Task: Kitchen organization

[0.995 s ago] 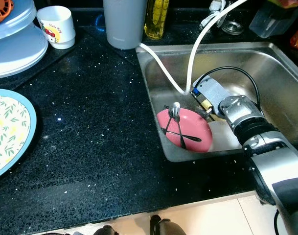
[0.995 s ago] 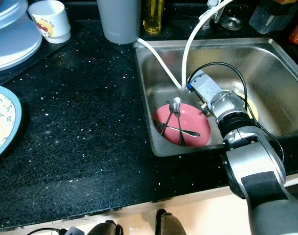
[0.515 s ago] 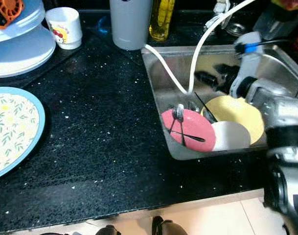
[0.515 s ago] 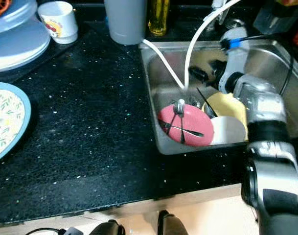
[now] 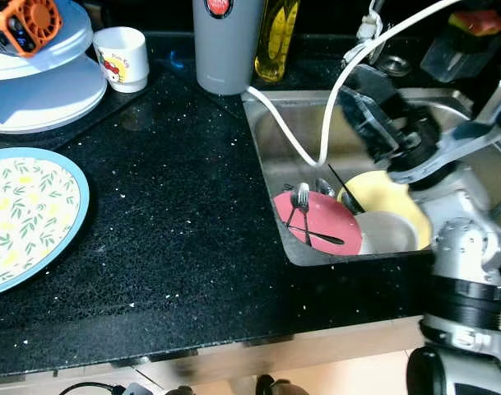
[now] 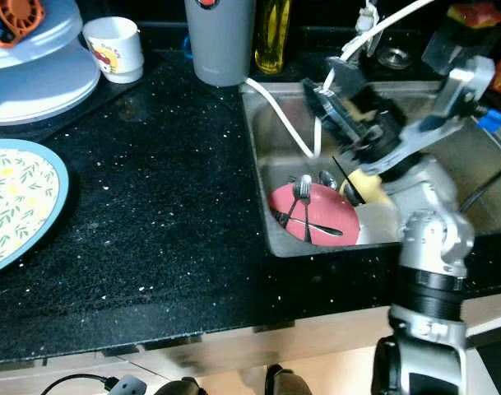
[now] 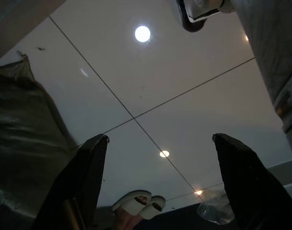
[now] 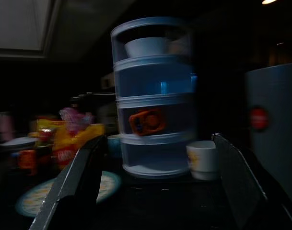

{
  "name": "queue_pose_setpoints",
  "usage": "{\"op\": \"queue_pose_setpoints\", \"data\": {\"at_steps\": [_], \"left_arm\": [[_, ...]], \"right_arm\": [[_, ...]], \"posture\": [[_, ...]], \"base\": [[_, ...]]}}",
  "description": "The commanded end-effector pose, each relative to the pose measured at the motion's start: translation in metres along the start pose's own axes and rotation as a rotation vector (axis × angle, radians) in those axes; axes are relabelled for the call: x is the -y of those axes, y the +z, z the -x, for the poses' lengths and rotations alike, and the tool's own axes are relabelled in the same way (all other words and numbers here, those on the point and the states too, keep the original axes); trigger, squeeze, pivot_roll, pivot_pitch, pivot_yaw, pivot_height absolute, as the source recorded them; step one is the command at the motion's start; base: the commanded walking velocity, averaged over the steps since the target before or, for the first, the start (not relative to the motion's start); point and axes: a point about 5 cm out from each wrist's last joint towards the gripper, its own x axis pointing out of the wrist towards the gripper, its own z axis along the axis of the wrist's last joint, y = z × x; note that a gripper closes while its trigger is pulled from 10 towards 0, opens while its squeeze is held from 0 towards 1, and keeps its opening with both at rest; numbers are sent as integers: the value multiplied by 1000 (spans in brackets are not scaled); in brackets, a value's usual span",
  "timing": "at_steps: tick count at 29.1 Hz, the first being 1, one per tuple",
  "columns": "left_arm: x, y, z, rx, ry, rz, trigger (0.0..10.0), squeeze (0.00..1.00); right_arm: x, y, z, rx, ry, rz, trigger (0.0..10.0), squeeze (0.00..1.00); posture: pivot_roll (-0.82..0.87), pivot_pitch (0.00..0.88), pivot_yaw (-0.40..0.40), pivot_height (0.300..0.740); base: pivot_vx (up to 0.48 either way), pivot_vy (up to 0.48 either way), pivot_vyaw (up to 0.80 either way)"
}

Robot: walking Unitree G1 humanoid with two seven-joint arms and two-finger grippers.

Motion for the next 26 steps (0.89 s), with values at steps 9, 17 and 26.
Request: {"op": "queue_pose_setpoints", "data": {"at_steps": [9, 17, 26], "left_arm": [[2, 4, 0, 29, -4, -8, 10000, 0], [-1, 4, 1, 29, -9, -21, 10000, 0], [-1, 2, 0, 27, -11, -21, 10000, 0]], "right_arm": [[-30, -46, -30, -67, 88, -126, 10000, 0], [-50, -73, -37, -269, 225, -107, 10000, 0], [-68, -85, -49, -363, 330, -58, 10000, 0]], "posture": [[95, 71, -61, 740], [91, 71, -60, 740], [99, 80, -62, 740]], "base": [[0, 0, 753], [0, 0, 750], [0, 0, 750]]}}
